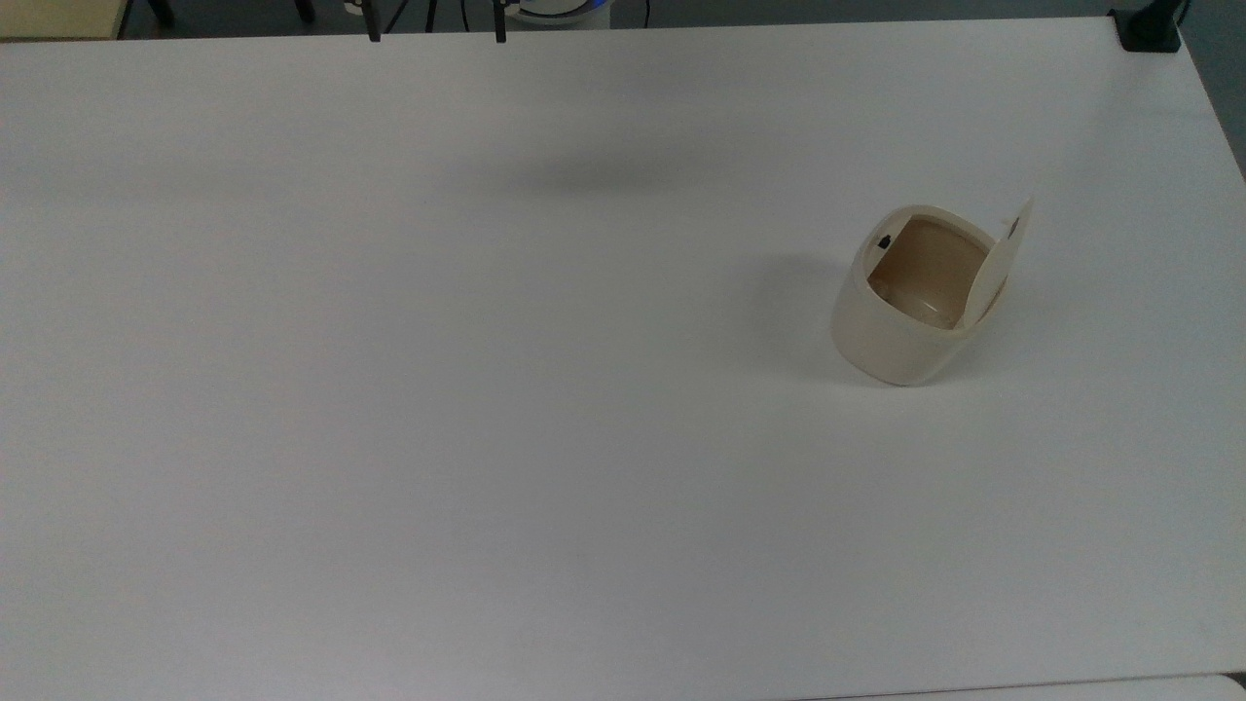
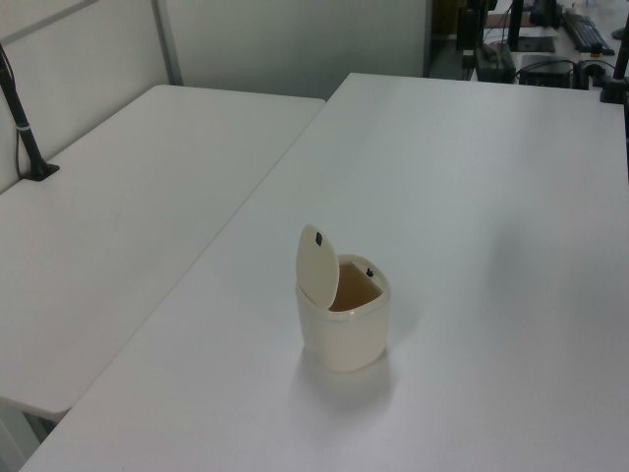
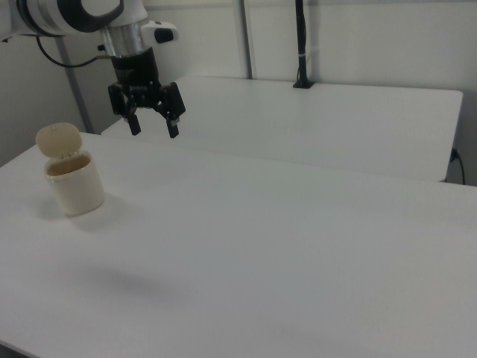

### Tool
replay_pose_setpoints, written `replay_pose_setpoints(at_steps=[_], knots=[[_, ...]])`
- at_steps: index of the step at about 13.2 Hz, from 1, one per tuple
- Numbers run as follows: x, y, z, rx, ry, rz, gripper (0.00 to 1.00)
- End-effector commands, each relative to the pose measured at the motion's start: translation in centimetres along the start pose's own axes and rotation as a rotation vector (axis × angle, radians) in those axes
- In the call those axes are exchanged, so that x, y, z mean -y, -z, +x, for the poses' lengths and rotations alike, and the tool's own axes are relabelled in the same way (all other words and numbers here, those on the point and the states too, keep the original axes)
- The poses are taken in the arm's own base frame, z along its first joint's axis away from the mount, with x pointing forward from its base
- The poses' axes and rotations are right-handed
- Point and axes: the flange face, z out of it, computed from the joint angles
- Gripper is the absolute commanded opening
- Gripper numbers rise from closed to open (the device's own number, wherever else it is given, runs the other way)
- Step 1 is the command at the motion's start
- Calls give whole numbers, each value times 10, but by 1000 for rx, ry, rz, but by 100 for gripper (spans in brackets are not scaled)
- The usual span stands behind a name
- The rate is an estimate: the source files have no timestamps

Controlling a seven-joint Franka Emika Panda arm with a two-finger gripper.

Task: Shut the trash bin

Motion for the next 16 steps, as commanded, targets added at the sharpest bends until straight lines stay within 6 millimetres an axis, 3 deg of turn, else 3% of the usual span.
replay_pose_setpoints(at_steps=[1, 9, 10, 11, 12, 14, 16], knots=[[-4, 3, -10, 8, -15, -1, 100], [-4, 3, -9, 6, -11, -1, 100], [-4, 3, -9, 5, -8, -2, 93], [-4, 2, -9, 6, 5, -1, 63], [-4, 3, -9, 5, 6, 0, 42], [-4, 2, -9, 6, 6, 0, 20], [-3, 1, -8, 8, 11, 0, 12]])
